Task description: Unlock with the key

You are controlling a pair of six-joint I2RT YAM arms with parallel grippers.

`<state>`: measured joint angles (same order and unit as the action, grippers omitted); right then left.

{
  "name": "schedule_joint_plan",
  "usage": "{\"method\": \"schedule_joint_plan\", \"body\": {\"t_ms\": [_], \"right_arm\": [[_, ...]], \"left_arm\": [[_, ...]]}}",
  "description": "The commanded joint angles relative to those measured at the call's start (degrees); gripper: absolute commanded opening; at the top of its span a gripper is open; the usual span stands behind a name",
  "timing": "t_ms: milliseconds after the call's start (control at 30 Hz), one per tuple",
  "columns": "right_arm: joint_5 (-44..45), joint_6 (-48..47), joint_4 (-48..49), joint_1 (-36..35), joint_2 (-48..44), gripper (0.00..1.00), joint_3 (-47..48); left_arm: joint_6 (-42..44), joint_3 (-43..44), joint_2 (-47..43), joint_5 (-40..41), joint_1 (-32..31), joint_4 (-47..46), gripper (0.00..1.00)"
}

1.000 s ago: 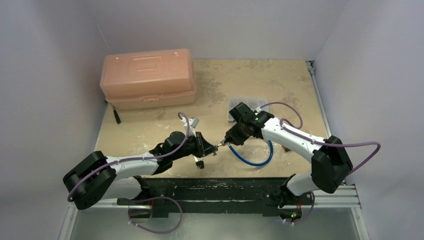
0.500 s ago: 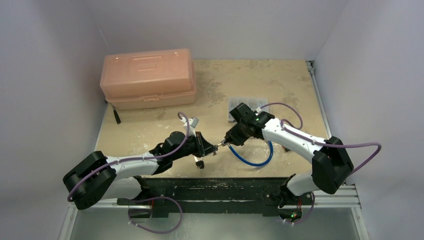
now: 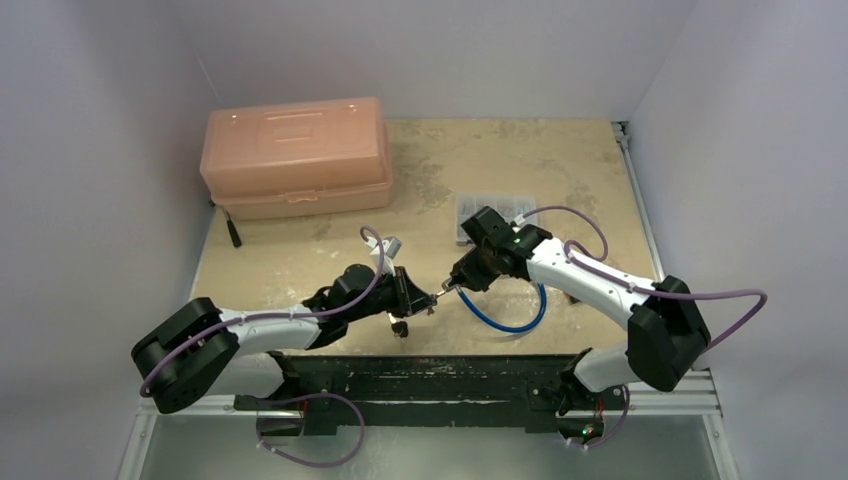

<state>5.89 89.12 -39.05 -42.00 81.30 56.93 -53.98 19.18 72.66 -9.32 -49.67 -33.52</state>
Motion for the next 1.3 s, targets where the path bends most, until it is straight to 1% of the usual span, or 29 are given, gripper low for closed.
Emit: {"method": "schedule_joint_plan", "body": {"t_ms": [0,267,833,1267], "right_arm": [[0.04,1.92,0.97,-0.37,-2.09,0.0,-0.05],[0.84,2.37,0.64,-0.37,-2.59,0.0,-0.32],[-1.23,2.55,2.56,-0.37,-3.0,0.0,-1.5],[-1.03,2.64,3.15,-0.36,-2.21,0.0,-2.36]], "left_arm": [[0.21,2.27,-0.7,1.71,-0.55,-3.55,0.0],[0.71,2.71,-3.38,3.14,-0.69,-0.79,0.0],[0.47,4.44,0.24,2.64,-1.31,-3.28,0.0],[0.89,4.2,-1.62,4.46,-1.55,-1.47,0.0]]}}
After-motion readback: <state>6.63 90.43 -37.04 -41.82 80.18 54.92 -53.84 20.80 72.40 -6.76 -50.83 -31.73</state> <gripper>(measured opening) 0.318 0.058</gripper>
